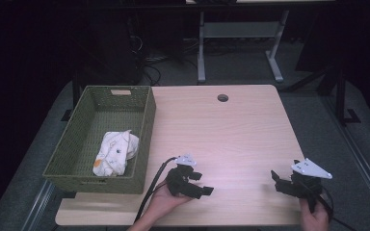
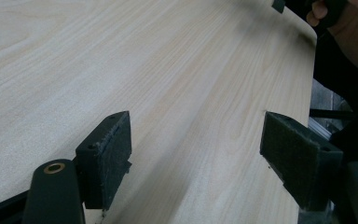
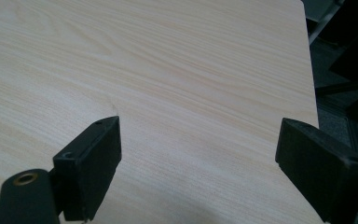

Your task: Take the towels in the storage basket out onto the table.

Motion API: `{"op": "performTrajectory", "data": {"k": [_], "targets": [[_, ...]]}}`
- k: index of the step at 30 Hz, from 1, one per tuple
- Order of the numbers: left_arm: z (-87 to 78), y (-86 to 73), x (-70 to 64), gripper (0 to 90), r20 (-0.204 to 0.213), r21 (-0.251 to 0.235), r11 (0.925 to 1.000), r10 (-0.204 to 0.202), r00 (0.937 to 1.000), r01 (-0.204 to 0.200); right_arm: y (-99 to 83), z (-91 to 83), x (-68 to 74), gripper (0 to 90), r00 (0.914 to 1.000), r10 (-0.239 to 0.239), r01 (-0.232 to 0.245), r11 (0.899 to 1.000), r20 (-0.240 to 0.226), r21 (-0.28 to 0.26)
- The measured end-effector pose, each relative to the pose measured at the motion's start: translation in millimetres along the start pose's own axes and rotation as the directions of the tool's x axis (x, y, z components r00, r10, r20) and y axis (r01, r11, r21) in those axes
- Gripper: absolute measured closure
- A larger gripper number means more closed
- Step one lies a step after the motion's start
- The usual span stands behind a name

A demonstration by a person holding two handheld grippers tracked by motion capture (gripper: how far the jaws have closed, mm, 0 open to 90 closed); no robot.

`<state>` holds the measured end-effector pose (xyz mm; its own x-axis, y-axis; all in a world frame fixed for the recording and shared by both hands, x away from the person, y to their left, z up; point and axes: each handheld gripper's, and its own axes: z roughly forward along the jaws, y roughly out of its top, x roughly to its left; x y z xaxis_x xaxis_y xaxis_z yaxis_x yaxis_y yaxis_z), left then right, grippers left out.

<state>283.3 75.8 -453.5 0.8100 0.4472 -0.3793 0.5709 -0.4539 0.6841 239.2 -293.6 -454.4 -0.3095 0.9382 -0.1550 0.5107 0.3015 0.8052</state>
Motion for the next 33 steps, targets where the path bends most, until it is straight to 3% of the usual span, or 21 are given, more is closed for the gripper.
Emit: {"op": "performTrajectory", "data": {"k": [8,10,18,24,33], "targets": [[-5.5,3.7,-0.8,24.3,0.002,0.005,0.9999,0.015,0.9999,-0.015,0.2,0.8,-2.9,13.9,0.9999,0.014,-0.014,1.0,0.008,0.0],[-7.0,6.2,-1.8,24.3,-0.007,0.023,0.9992,0.034,0.9994,-0.034,0.3,0.3,-4.0,13.9,0.9996,0.025,-0.025,1.0,0.01,-0.005],[-18.1,19.1,-6.0,24.3,0.015,0.005,0.9987,0.05,0.9986,-0.05,-1.1,0.6,-6.9,13.9,0.9993,0.031,-0.031,1.0,0.019,0.002],[-29.3,34.3,-5.9,23.6,0.01,0.054,0.9951,0.082,0.9966,-0.083,-0.5,0.6,-5.1,13.9,0.9995,0.027,-0.027,1.0,0.017,0.006],[-41.3,47.2,-4.9,23.6,0.019,0.073,0.9933,0.089,0.9959,-0.09,0.3,0.7,-3.5,13.9,0.9997,0.02,-0.02,1.0,0.018,0.006]]}}
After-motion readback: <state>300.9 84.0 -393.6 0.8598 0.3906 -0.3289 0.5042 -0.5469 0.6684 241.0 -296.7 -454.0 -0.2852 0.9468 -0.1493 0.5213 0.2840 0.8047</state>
